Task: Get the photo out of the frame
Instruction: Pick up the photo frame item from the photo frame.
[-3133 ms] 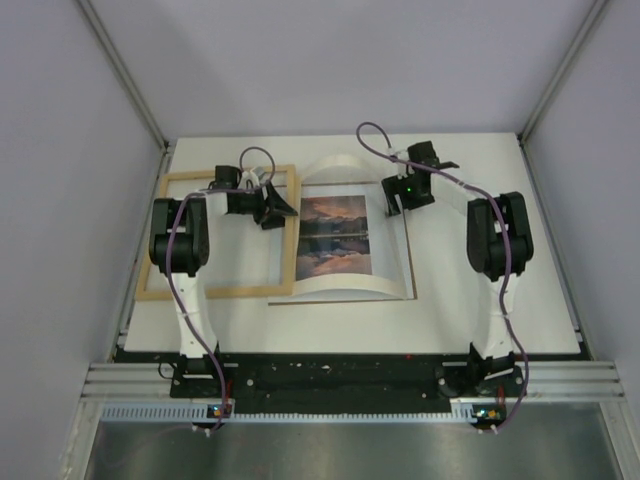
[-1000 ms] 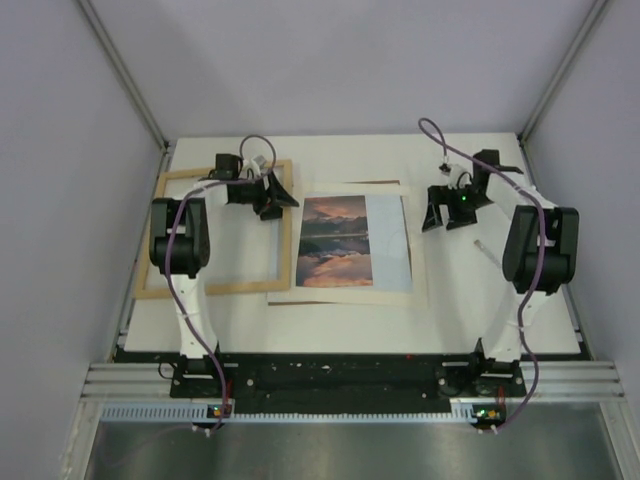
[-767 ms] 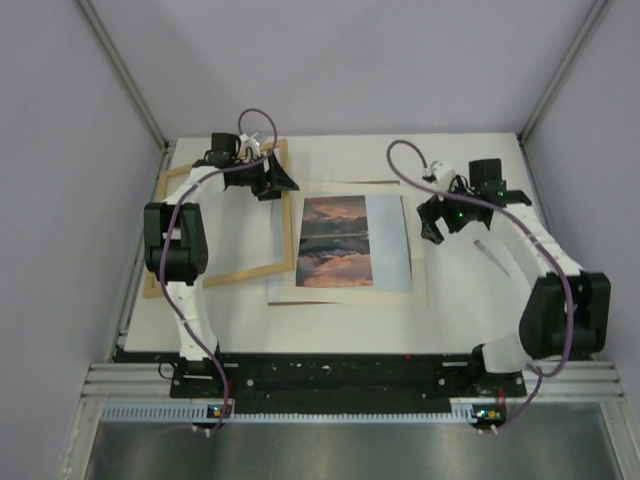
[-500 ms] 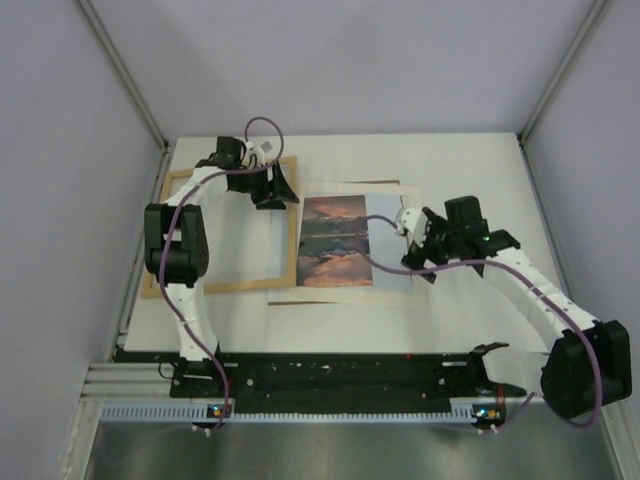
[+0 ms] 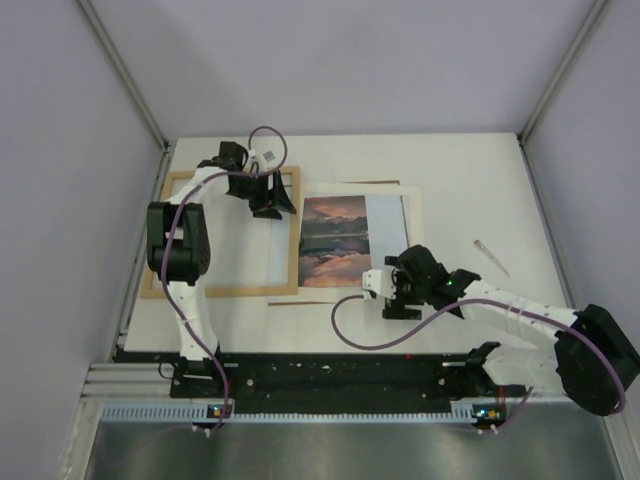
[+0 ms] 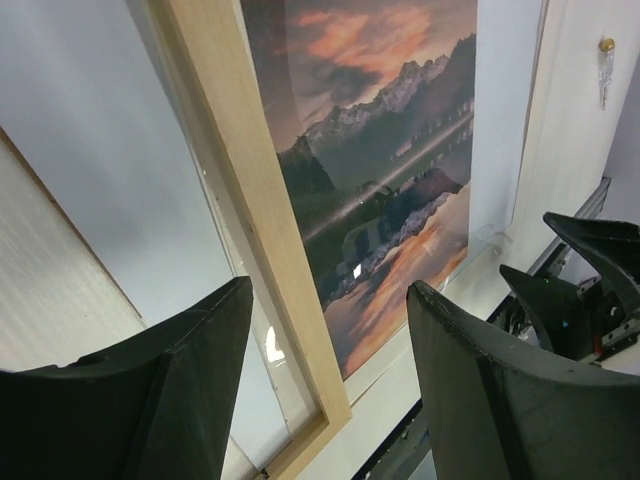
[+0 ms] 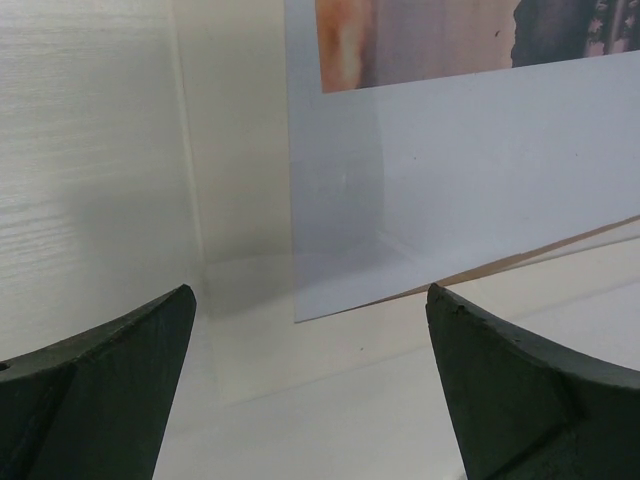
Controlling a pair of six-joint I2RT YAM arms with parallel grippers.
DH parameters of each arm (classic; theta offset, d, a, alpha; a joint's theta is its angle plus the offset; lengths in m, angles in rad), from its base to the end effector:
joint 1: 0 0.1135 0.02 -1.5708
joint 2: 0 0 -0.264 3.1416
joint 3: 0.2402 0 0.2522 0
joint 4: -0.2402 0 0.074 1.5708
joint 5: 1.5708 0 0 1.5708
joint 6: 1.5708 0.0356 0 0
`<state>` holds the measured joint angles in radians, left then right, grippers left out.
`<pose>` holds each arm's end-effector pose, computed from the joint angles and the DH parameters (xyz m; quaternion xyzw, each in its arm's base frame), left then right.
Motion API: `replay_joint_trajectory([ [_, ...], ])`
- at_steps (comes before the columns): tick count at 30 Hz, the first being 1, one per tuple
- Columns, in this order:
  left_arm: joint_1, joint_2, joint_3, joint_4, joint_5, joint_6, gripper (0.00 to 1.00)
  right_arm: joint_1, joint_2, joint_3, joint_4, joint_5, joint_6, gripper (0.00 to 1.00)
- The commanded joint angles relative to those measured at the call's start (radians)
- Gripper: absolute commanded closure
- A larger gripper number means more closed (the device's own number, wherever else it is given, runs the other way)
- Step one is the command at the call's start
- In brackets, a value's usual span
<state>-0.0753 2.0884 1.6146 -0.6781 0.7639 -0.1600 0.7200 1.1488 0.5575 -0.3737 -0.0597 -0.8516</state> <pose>0.4334 -0.0574 0.1935 0.0390 0.9101 -0.3847 0.1488 0.1573 0.1408 0.1776 -0.6812 0.6681 0.0088 0.2994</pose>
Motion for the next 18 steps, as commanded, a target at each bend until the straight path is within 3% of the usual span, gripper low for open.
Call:
replay_joint_trajectory([
  [1,-0.024,-0.053,0.056,-0.072,0.072,0.079,0.31,0.038,0.040,-0.019,0.116,0.080,-0.044,0.01],
  [6,-0.060,-0.105,0.007,-0.090,0.072,0.131,0.31,0.114,-0.003,-0.024,0.062,0.027,-0.035,0.01],
  [11,-0.122,-0.113,-0.033,-0.094,0.041,0.194,0.31,0.171,0.074,-0.102,0.231,0.239,-0.058,0.01],
  [18,-0.242,-0.036,0.004,-0.101,0.015,0.211,0.31,0.222,0.066,-0.149,0.245,0.291,-0.093,0.01],
])
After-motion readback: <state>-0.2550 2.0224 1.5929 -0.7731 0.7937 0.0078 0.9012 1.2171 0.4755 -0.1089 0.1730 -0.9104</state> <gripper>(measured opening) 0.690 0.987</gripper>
